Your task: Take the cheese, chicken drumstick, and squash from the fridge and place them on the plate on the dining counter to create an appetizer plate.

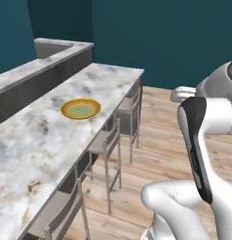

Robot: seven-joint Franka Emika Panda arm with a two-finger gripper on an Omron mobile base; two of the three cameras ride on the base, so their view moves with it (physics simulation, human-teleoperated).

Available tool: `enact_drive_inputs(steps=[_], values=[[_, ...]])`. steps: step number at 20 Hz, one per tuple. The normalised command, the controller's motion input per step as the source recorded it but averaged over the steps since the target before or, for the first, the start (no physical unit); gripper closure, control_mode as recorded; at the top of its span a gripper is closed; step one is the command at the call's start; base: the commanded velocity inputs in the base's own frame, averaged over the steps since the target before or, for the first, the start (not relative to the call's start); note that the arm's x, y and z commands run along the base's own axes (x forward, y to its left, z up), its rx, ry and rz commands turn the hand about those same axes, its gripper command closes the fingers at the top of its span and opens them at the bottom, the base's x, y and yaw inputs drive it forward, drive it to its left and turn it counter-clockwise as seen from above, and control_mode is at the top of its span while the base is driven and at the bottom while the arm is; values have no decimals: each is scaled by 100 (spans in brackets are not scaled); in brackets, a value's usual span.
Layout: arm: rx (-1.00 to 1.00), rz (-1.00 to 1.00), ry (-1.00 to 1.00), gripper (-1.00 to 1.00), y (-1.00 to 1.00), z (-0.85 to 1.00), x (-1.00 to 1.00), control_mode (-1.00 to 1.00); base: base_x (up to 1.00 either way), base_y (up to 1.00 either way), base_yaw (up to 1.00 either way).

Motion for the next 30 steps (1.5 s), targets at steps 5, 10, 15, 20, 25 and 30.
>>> enact_drive_inputs(steps=[5, 10, 15, 20, 25, 30], values=[[0, 0, 0, 100, 0, 0, 0, 100, 100, -41, 72], [0, 0, 0, 100, 0, 0, 0, 100, 100, -40, 72], [0, 0, 0, 100, 0, 0, 0, 100, 100, -31, 72], [0, 0, 0, 100, 0, 0, 0, 100, 99, -36, 72], [0, 0, 0, 100, 0, 0, 0, 100, 85, -42, 70], [0, 0, 0, 100, 0, 0, 0, 100, 50, -22, 54]])
